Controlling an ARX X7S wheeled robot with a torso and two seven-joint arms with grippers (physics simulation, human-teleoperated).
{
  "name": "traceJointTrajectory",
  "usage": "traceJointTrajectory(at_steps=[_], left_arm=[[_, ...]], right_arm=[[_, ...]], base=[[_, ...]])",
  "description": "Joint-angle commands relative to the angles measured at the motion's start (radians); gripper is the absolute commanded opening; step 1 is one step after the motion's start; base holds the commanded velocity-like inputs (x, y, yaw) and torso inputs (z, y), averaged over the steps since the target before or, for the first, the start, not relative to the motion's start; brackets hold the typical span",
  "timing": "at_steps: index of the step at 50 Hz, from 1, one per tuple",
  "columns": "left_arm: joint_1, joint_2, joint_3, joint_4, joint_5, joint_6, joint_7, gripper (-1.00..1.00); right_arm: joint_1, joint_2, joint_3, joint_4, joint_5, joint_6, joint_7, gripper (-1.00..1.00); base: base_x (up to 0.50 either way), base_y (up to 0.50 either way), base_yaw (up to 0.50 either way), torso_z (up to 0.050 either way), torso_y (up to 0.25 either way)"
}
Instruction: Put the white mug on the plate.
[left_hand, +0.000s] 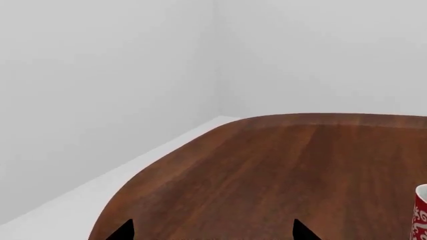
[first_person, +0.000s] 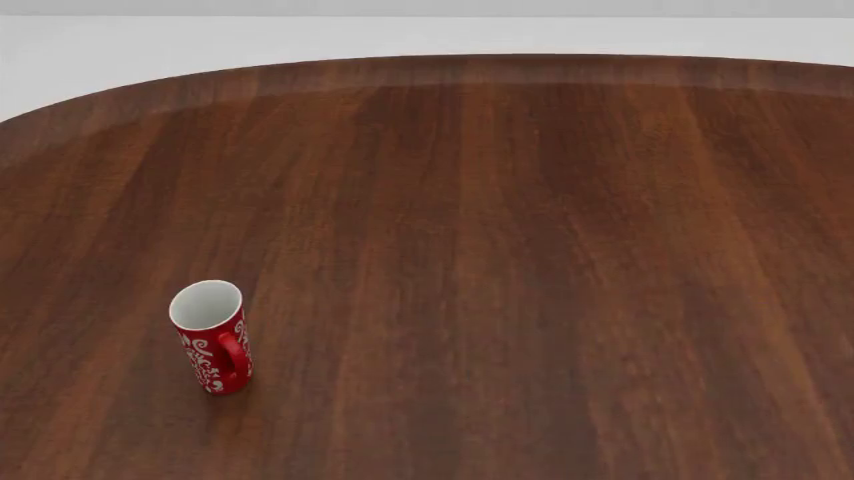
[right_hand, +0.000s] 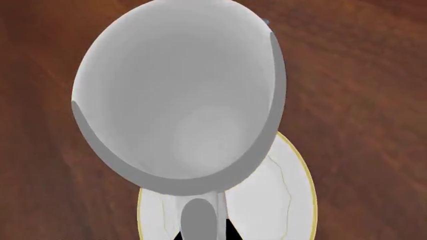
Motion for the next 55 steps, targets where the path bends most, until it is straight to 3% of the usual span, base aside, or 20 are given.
traceJointTrajectory(at_steps=[1, 16, 55], left_arm=[[-0.005, -0.002, 0.005, -0.012, 0.0, 0.005, 0.0, 1.0], [-0.011, -0.003, 0.015, -0.03, 0.007, 0.013, -0.002, 1.0], [-0.016, -0.009, 0.033, -0.024, 0.003, -0.001, -0.012, 1.0]], right_arm=[[-0.025, -0.018, -0.019, 0.054, -0.082, -0.044, -0.096, -1.0], [-0.067, -0.048, -0.084, 0.16, -0.191, -0.12, -0.268, -1.0], [-0.155, -0.093, -0.098, 0.15, -0.211, -0.151, -0.309, -1.0]], base=[[0.0, 0.0, 0.0, 0.0, 0.0], [0.0, 0.0, 0.0, 0.0, 0.001], [0.0, 0.0, 0.0, 0.0, 0.0]])
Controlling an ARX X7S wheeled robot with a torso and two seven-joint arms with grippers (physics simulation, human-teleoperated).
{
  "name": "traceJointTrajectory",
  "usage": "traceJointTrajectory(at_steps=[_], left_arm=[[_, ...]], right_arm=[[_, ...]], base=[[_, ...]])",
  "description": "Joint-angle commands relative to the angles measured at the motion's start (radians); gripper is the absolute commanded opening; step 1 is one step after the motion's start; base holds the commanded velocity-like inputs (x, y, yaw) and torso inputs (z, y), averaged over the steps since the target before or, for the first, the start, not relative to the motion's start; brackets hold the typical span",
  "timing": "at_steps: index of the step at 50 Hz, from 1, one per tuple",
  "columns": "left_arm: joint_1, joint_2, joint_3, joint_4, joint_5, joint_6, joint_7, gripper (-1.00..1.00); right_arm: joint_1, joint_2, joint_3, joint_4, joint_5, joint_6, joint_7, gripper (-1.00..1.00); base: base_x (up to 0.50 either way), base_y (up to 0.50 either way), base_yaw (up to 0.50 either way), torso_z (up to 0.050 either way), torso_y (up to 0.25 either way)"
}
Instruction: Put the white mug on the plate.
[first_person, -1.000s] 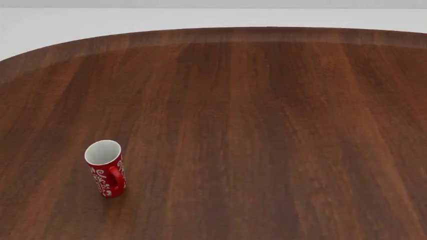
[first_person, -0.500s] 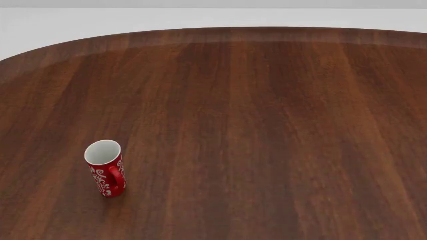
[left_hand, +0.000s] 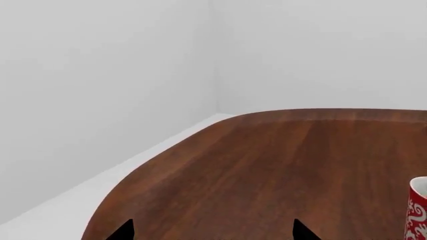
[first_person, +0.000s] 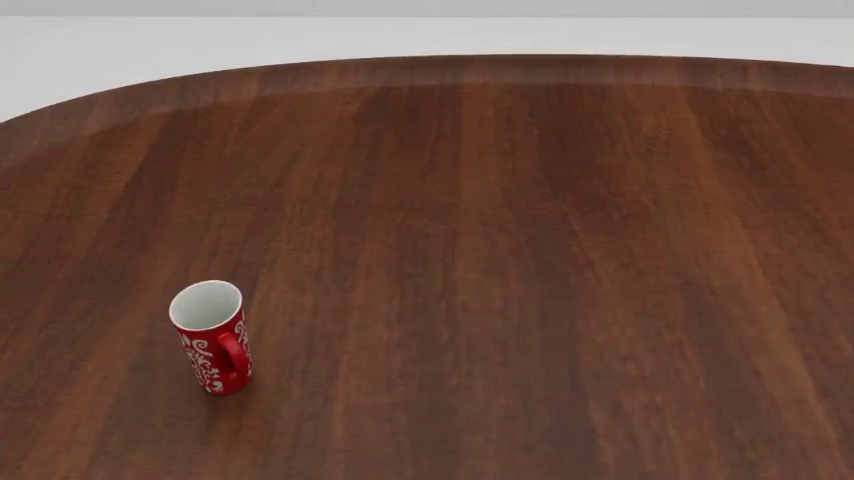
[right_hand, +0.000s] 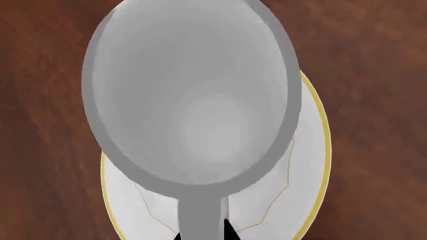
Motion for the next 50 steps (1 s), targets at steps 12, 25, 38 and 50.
traceJointTrajectory(at_steps=[12, 25, 38, 50], left_arm=[[-0.003, -0.003, 0.007, -0.004, -0.005, 0.001, -0.002, 1.0], [-0.001, -0.009, 0.006, 0.01, -0.011, -0.003, -0.005, 1.0], [-0.004, -0.014, 0.008, 0.021, -0.014, -0.012, -0.01, 1.0], [-0.007, -0.014, 0.015, 0.001, -0.015, 0.008, -0.001, 1.0]], right_arm=[[-0.059, 0.007, 0.013, -0.036, -0.013, 0.007, -0.003, 1.0], [-0.062, 0.015, 0.029, -0.07, 0.014, 0.019, 0.022, 1.0], [-0.079, 0.044, 0.097, -0.196, 0.119, 0.064, 0.115, 1.0], [-0.062, 0.115, 0.17, -0.344, 0.314, 0.124, 0.294, 1.0]], base=[[0.0, 0.0, 0.0, 0.0, 0.0], [0.0, 0.0, 0.0, 0.0, 0.0], [0.0, 0.0, 0.0, 0.0, 0.0], [0.0, 0.0, 0.0, 0.0, 0.0]])
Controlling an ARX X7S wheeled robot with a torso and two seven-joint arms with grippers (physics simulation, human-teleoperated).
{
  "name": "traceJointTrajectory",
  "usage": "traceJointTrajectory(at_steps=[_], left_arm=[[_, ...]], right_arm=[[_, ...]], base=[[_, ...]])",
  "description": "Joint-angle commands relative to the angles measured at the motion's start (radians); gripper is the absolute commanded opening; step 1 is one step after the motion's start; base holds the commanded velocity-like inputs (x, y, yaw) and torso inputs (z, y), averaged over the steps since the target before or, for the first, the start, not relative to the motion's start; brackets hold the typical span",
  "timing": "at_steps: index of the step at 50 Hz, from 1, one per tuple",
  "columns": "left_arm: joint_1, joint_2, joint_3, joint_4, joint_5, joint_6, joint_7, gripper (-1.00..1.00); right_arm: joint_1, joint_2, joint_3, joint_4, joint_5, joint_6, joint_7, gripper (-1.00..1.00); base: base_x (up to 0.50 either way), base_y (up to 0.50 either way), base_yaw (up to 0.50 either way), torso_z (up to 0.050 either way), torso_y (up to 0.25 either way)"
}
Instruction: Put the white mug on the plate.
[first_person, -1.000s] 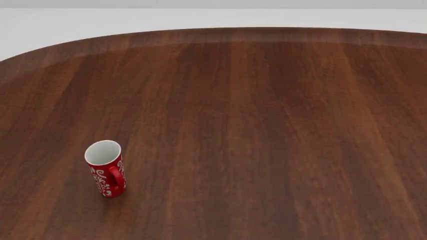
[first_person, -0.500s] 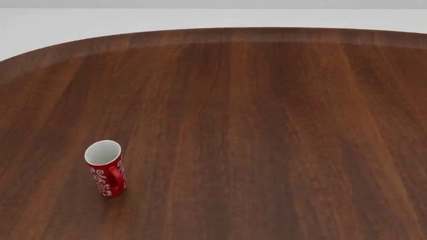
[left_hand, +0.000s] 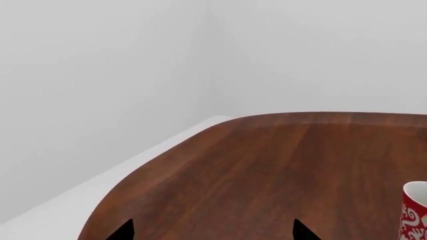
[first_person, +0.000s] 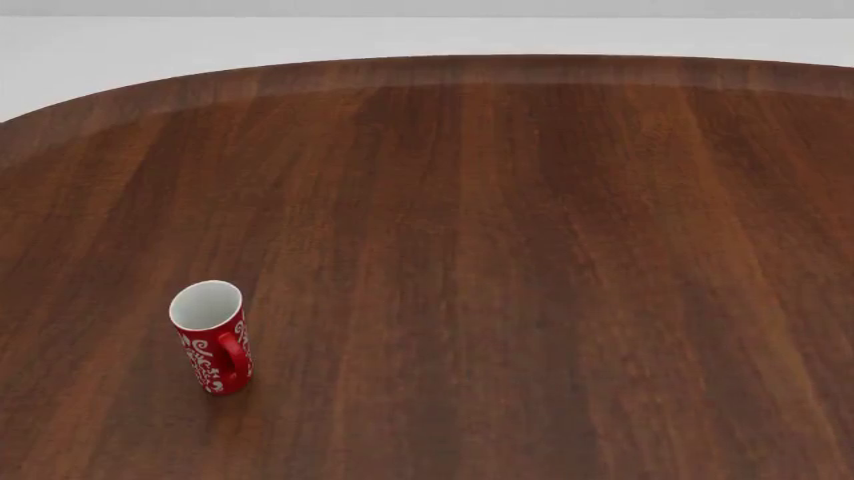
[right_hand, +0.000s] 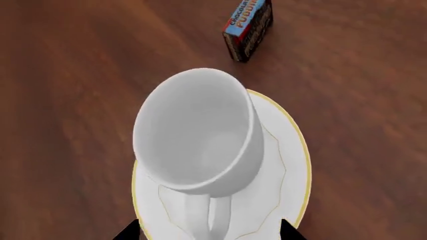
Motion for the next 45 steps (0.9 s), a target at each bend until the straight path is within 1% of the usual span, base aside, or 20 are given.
traceJointTrajectory(at_steps=[1, 5, 8, 11, 16, 21, 24, 25, 30, 32, 33, 34, 37, 39, 41, 44, 45], left_arm=[[0.0, -0.003, 0.004, -0.001, -0.002, 0.004, 0.002, 1.0], [0.002, -0.003, 0.005, 0.007, -0.003, -0.001, -0.002, 1.0], [0.007, -0.004, 0.006, 0.02, -0.002, -0.009, -0.007, 1.0], [0.007, -0.005, 0.007, 0.016, -0.002, -0.006, -0.005, 1.0], [0.003, -0.005, 0.009, 0.003, -0.001, 0.003, -0.003, 1.0], [0.003, -0.005, 0.011, -0.007, 0.001, 0.011, -0.001, 1.0], [0.003, -0.005, 0.011, -0.007, 0.0, 0.011, -0.002, 1.0], [0.004, -0.006, 0.012, -0.007, 0.002, 0.013, -0.002, 1.0], [0.006, -0.007, 0.014, -0.001, 0.001, 0.012, -0.003, 1.0], [0.006, -0.007, 0.014, -0.001, 0.001, 0.012, -0.003, 1.0], [0.009, -0.007, 0.014, 0.001, 0.001, 0.014, -0.003, 1.0], [0.009, -0.008, 0.013, 0.002, 0.0, 0.013, -0.003, 1.0], [0.01, -0.008, 0.011, 0.003, -0.001, 0.015, -0.005, 1.0], [0.01, -0.009, 0.011, 0.003, -0.002, 0.015, -0.005, 1.0], [0.007, -0.009, 0.015, 0.001, 0.0, 0.017, -0.004, 1.0], [0.005, -0.009, 0.017, -0.003, 0.0, 0.019, -0.002, 1.0], [0.006, -0.01, 0.018, -0.001, -0.001, 0.018, -0.002, 1.0]], right_arm=[[0.013, 0.058, 0.059, -0.131, 0.16, 0.046, 0.148, 1.0], [0.033, 0.09, 0.067, -0.18, 0.225, 0.05, 0.212, 1.0], [0.084, 0.146, 0.028, -0.265, 0.345, 0.04, 0.359, 1.0], [0.102, 0.174, 0.014, -0.309, 0.393, 0.029, 0.421, 1.0], [0.094, 0.202, 0.031, -0.361, 0.42, 0.036, 0.44, 1.0], [0.048, 0.212, 0.105, -0.436, 0.42, 0.068, 0.415, 1.0], [0.046, 0.212, 0.107, -0.436, 0.42, 0.067, 0.414, 1.0], [0.002, 0.195, 0.18, -0.495, 0.417, 0.092, 0.393, 1.0], [-0.043, 0.188, 0.238, -0.535, 0.403, 0.136, 0.348, 1.0], [-0.044, 0.188, 0.239, -0.536, 0.402, 0.136, 0.346, 1.0], [-0.067, 0.163, 0.296, -0.57, 0.375, 0.164, 0.299, 1.0], [-0.079, 0.145, 0.322, -0.586, 0.362, 0.179, 0.269, 1.0], [-0.101, 0.103, 0.372, -0.617, 0.305, 0.214, 0.193, 1.0], [-0.102, 0.102, 0.373, -0.618, 0.302, 0.215, 0.189, 1.0], [-0.114, 0.051, 0.409, -0.688, 0.194, 0.259, 0.071, 1.0], [-0.135, -0.002, 0.429, -0.721, 0.112, 0.275, -0.02, 1.0], [-0.14, -0.02, 0.437, -0.763, 0.045, 0.275, -0.084, 1.0]], base=[[0.0, 0.0, 0.0, 0.0, 0.0], [0.0, 0.0, 0.0, 0.0, 0.0], [0.0, 0.0, 0.0, 0.0, 0.0], [0.0, 0.0, 0.0, 0.0, 0.0], [0.0, 0.0, 0.0, 0.0, 0.0], [0.0, 0.0, 0.0, 0.0, 0.0], [0.0, 0.0, 0.0, 0.0, 0.0], [0.0, 0.0, 0.0, 0.0, 0.0], [0.0, 0.0, 0.0, 0.0, 0.0], [0.0, 0.0, 0.0, 0.0, 0.0], [0.0, 0.0, 0.0, 0.0, 0.0], [0.0, 0.0, 0.0, 0.0, 0.0], [0.0, 0.0, 0.0, 0.0, 0.0], [0.0, 0.0, 0.0, 0.0, 0.0], [0.0, 0.0, 0.0, 0.0, 0.0], [0.0, 0.0, 0.0, 0.0, 0.0], [0.0, 0.0, 0.0, 0.0, 0.0]])
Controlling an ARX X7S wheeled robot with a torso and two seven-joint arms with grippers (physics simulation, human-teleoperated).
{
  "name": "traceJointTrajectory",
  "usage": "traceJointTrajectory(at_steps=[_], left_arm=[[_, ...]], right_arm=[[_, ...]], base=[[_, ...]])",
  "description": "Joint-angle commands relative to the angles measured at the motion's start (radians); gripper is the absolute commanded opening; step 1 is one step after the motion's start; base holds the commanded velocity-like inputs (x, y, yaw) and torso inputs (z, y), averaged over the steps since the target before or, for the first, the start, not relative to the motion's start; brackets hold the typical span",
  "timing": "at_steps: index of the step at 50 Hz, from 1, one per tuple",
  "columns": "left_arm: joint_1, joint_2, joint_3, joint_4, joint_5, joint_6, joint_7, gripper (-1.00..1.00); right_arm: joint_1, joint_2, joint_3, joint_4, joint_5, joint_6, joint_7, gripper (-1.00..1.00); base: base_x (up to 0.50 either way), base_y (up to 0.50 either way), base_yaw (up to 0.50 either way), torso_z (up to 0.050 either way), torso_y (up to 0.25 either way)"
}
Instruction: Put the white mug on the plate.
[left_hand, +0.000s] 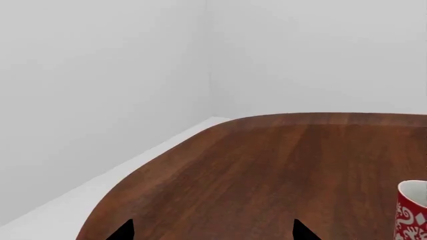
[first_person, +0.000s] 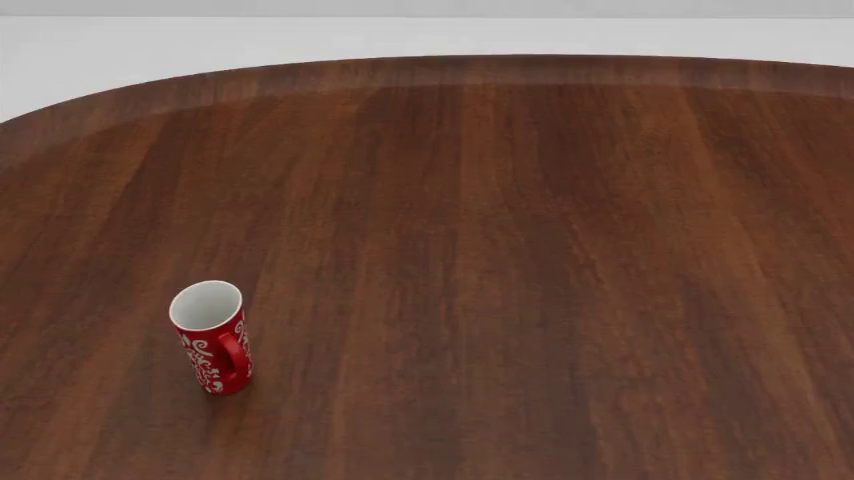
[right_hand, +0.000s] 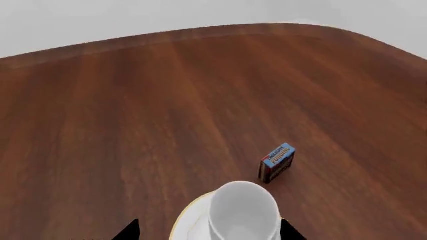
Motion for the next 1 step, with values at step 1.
traceJointTrajectory(at_steps=[1], left_arm=[[-0.001, -0.002, 0.005, 0.0, -0.001, 0.003, 0.001, 1.0]], right_arm=[[-0.077, -0.135, 0.121, -0.176, -0.245, 0.086, -0.284, 1.0]], base=[[0.0, 0.0, 0.0, 0.0, 0.0]])
